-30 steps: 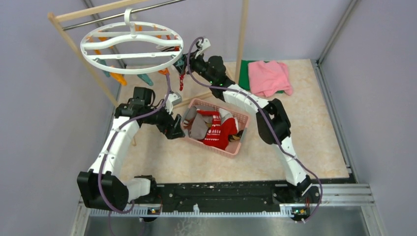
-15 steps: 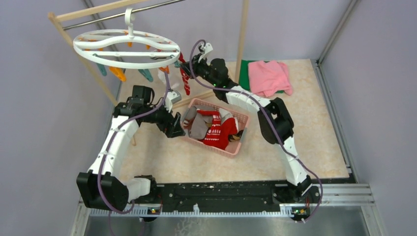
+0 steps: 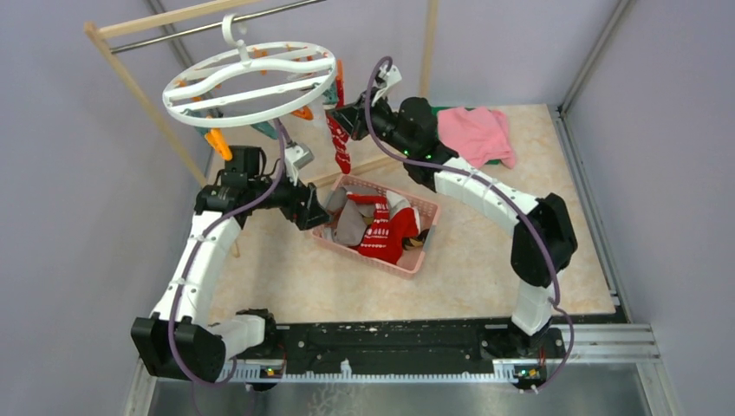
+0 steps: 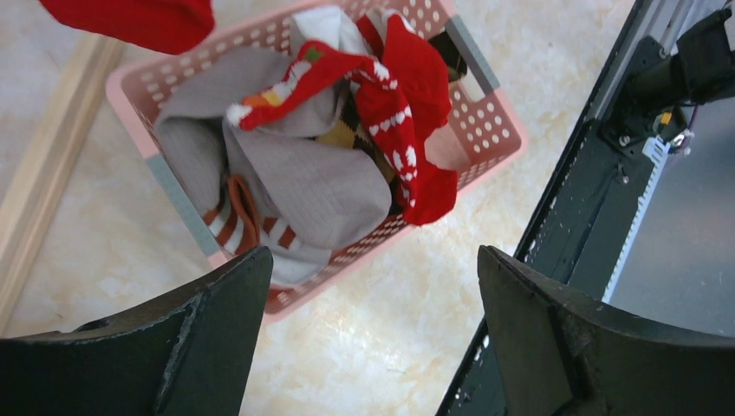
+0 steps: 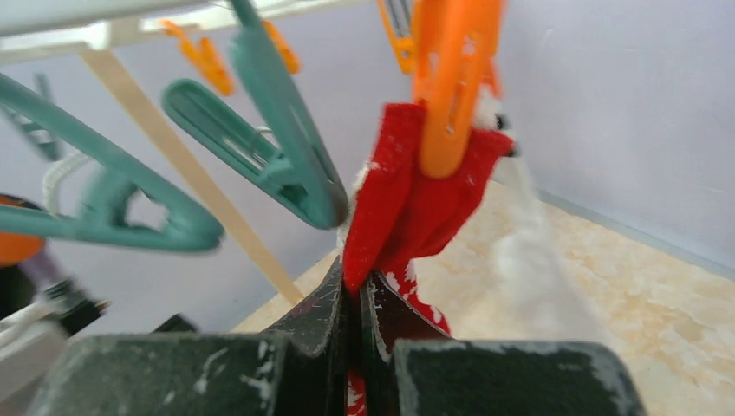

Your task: Remove the socks clipped to the hanger

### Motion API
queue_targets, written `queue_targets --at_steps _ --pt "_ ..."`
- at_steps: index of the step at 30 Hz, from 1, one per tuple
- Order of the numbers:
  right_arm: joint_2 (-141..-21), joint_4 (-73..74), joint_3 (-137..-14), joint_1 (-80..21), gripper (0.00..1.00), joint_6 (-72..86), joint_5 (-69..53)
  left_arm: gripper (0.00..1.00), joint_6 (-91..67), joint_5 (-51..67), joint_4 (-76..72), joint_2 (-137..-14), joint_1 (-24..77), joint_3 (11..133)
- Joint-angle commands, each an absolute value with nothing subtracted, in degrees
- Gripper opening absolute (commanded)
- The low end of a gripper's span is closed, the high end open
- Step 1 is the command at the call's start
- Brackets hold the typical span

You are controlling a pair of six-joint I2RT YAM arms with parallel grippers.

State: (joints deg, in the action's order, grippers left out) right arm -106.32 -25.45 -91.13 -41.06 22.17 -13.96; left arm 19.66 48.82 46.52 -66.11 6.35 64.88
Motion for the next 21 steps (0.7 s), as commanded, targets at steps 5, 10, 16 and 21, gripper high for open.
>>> queue_targets --at_steps 5,10,16,21 --pt "-97.5 -13.6 -89.8 -49.6 0.00 23.8 -6.5 0.94 14.2 52.9 36.6 -64.3 6.5 66.1" --pt "-96.2 -13.1 -89.0 -54.1 0.00 24.7 -4.1 0.95 13.8 53.8 38.0 -62.6 6.5 66.6" --pt "-96.2 -12.0 -88.6 -57.9 0.00 23.2 -0.5 0.91 15.3 53.7 40.4 -61.4 6.5 67.2" --pt "-95.0 -11.8 -87.9 -57.9 0.00 26.6 -1.8 0.79 15.2 49.9 38.3 -60.7 6.5 66.6"
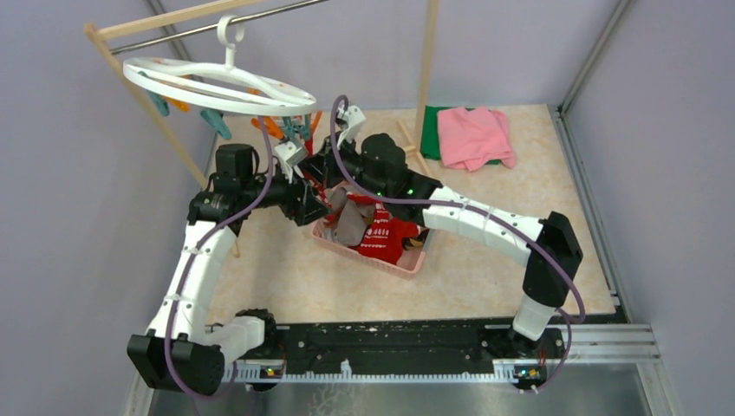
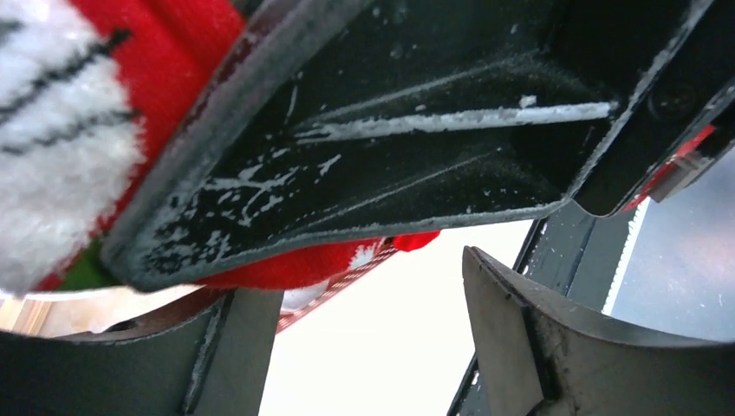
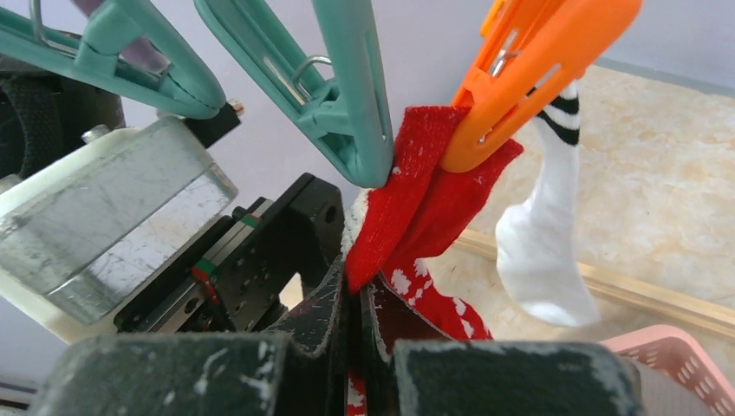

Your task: Remove the socks clipped to the hanger

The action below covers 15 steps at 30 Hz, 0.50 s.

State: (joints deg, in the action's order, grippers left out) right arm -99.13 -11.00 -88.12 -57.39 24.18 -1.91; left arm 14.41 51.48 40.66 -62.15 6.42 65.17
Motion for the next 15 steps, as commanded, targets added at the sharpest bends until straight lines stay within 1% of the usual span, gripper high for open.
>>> queue_targets --at_steps 1,4,9,10,11,12,13,15 --pt "-94.7 -12.5 -87.5 -57.9 0.00 27.4 -2.7 0.75 15.2 49.4 37.6 -60.4 6.5 66.4" --pt "-94.0 -12.4 -86.9 -57.9 0.00 30.1 -4.2 0.63 16.4 48.7 37.3 -61.0 6.5 67.1" --pt "-93.3 -11.5 -87.0 -57.9 0.02 33.1 -5.6 0.46 15.6 47.6 37.9 -61.7 6.5 68.9" --pt "-93.3 -10.9 -87.3 -57.8 0.03 33.5 -5.7 0.40 14.9 47.7 37.5 -61.4 6.5 68.7" --pt "-93.3 -10.4 -87.4 -57.8 0.03 33.7 -5.8 0.27 14.2 48.0 37.0 -60.9 6.5 68.4" --pt "-93.3 -10.1 -87.3 -57.7 0.04 33.9 -5.7 0.09 13.5 48.2 36.0 -60.2 6.5 68.0" --pt "-93.4 -9.7 -87.3 -57.4 0.06 33.9 -5.8 0.00 12.9 48.3 35.3 -59.8 6.5 67.8" --pt "-93.6 -9.1 -87.4 -56.8 0.11 34.1 -6.4 0.00 11.6 48.6 35.2 -59.3 6.5 67.6"
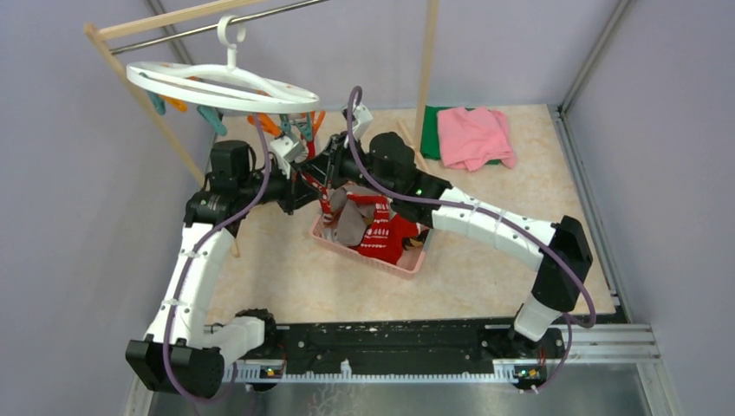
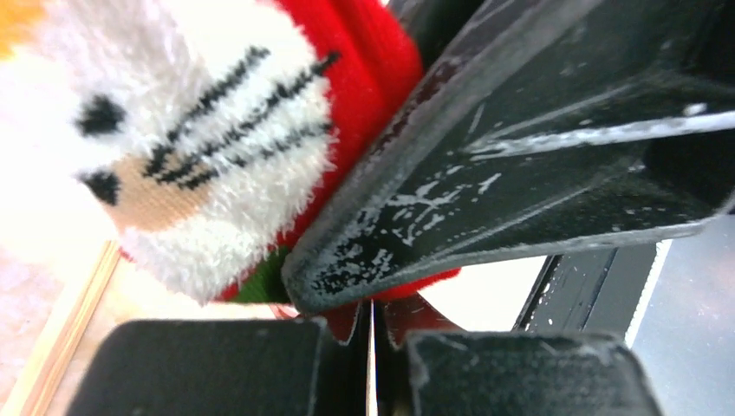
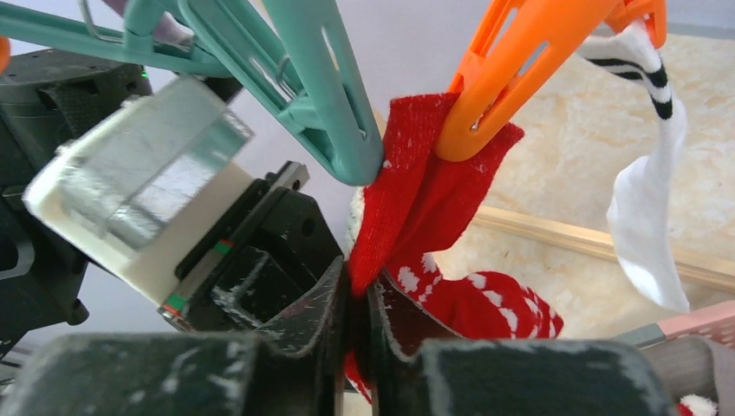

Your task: Remove the socks clipped to the hanger

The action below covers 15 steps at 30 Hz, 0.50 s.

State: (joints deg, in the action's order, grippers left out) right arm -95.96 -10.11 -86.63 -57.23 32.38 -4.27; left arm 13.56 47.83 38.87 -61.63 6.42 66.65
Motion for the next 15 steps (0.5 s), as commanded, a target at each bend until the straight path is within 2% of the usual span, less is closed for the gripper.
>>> queue_targets --at_steps 1,3,4,7,11,15 --pt "-93.7 -8.8 -87.4 -56.3 0.15 34.5 -6.7 0.00 11.5 49.4 35.5 -59.2 6.5 67.9" --pt "-93.9 -8.2 -87.4 -54.9 0.29 35.4 -8.1 0.00 11.3 50.5 36.0 -58.9 6.5 68.1" --pt "-94.0 -7.9 -87.3 -53.7 0.42 36.0 -8.7 0.00 11.3 50.7 36.4 -58.7 6.5 68.1" --pt "-93.2 -9.1 -85.3 -50.2 0.60 37.8 -12.1 0.00 11.6 50.1 37.5 -58.3 6.4 67.9" --pt "-91.6 -16.0 -80.8 -47.2 0.64 39.7 -17.1 0.00 12.0 49.7 38.4 -57.2 6.4 66.6" --pt "-92.1 -16.1 -82.3 -45.6 0.75 37.8 -21.3 0.00 12.7 49.6 39.2 -56.8 6.4 66.2"
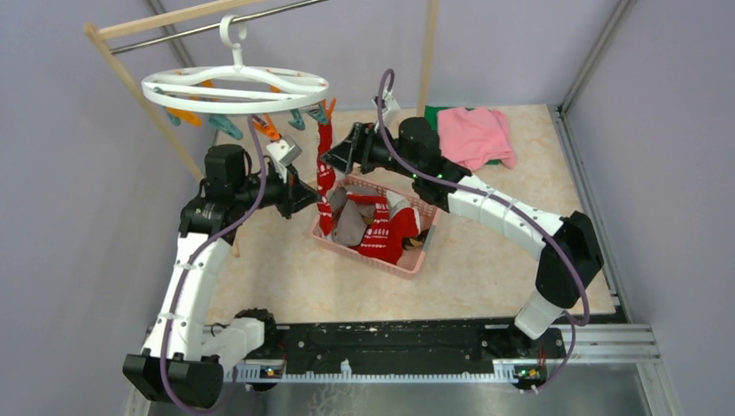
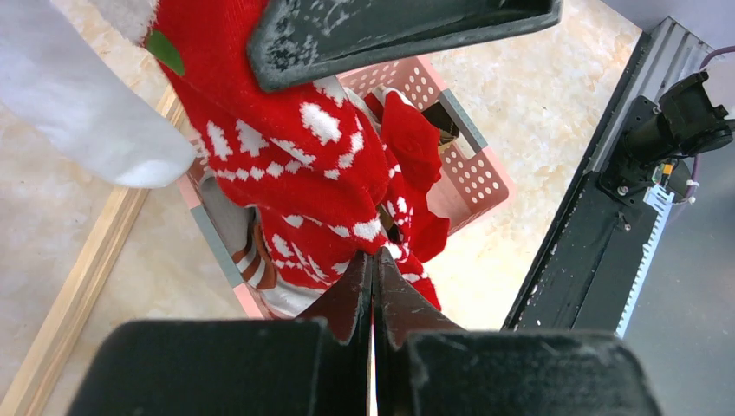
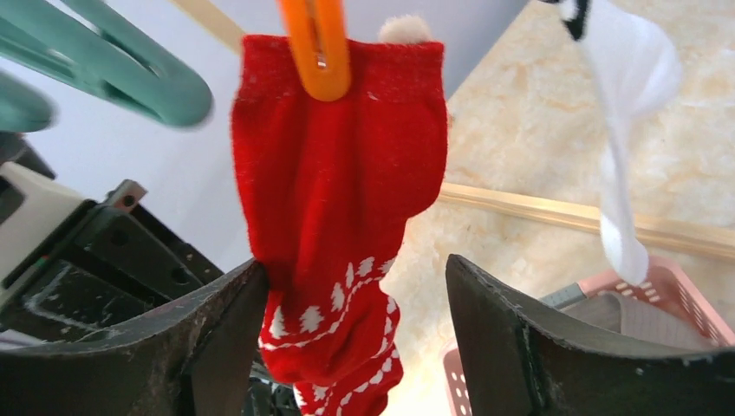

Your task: Remove the socks clipped to the hanger

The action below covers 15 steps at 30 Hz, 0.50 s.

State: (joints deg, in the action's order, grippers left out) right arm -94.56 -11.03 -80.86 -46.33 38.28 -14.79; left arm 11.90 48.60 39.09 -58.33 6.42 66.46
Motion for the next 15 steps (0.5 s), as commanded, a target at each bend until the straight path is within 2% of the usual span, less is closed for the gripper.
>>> queue_targets --at_steps 1,5,7,10,15 --pt "-92.2 -16.4 -82.6 -44.6 0.77 37.4 -22.8 0.00 12.8 49.4 39.6 -56.7 6.4 66.5" --pt "-94.3 -25.4 -81.8 -38.1 0.83 40.3 -36.1 0.00 13.5 48.9 41.0 -56.2 6.4 67.3" --pt "-97.1 -33.4 -82.6 -34.9 0.90 44.6 -43.8 0.00 13.4 49.0 41.6 -55.9 6.4 67.5" --pt "-102.6 -42.4 -86.6 -33.6 0.92 49.3 -52.2 0.00 12.8 49.7 42.3 -55.9 6.4 68.1" --pt "-112.6 -55.7 -94.6 -33.4 0.89 59.5 -58.0 0.00 11.7 52.1 43.8 -56.3 6.3 69.1"
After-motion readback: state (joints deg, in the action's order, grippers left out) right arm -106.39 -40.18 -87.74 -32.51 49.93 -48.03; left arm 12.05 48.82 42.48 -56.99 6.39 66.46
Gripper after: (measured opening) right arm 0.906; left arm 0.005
